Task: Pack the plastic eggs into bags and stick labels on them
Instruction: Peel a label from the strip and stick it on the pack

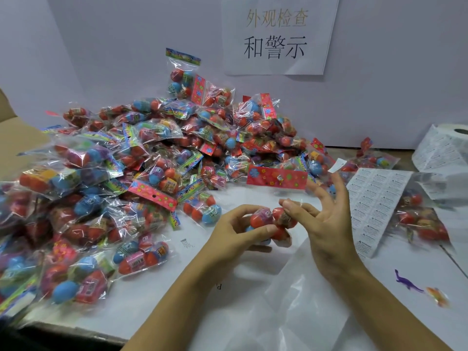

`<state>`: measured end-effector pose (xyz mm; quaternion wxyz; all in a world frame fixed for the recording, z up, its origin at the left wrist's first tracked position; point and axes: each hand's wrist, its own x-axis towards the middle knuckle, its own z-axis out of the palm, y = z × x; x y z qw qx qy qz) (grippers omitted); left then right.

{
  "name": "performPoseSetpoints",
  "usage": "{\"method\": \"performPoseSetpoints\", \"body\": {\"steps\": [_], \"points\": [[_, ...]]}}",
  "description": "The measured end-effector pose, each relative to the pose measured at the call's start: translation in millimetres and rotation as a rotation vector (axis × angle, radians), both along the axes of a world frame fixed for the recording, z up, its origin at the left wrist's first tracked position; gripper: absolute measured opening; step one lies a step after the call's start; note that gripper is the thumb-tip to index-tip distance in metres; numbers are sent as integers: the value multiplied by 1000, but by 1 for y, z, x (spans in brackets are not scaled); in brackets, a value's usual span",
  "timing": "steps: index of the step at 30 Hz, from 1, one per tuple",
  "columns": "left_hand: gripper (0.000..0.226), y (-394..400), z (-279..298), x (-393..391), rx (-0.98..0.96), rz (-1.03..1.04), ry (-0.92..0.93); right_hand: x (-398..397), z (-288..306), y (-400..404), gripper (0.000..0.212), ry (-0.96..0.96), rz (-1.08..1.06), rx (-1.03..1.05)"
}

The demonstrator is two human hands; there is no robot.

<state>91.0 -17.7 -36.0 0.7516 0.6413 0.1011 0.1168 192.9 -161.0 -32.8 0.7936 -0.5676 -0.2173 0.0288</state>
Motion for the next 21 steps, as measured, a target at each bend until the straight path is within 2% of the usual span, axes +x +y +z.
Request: {"method": "performPoseSetpoints", "body": {"steps": [2, 5, 7, 12, 14, 17, 21], "points": [[41, 1, 1, 0, -63, 37, -19, 2, 2, -1, 89, 65, 7, 50], [47, 6, 3, 2, -210, 145, -32, 8, 6, -5, 33, 128, -31, 51], [53, 10, 4, 4, -299, 192, -42, 12, 4, -8, 12, 110, -19, 16], [46, 12, 6, 5, -404, 185, -51, 5, 3, -6, 11, -19, 75, -164], [41, 12, 5, 5, -374, 160, -63, 2, 3, -8, 21, -85, 96, -269], [38, 11, 4, 3, -300, 127, -72, 0, 4, -9, 18, -144, 141, -382], [38, 8, 4, 4, -256, 125, -34, -5, 8, -8, 22, -193, 174, -429]]}}
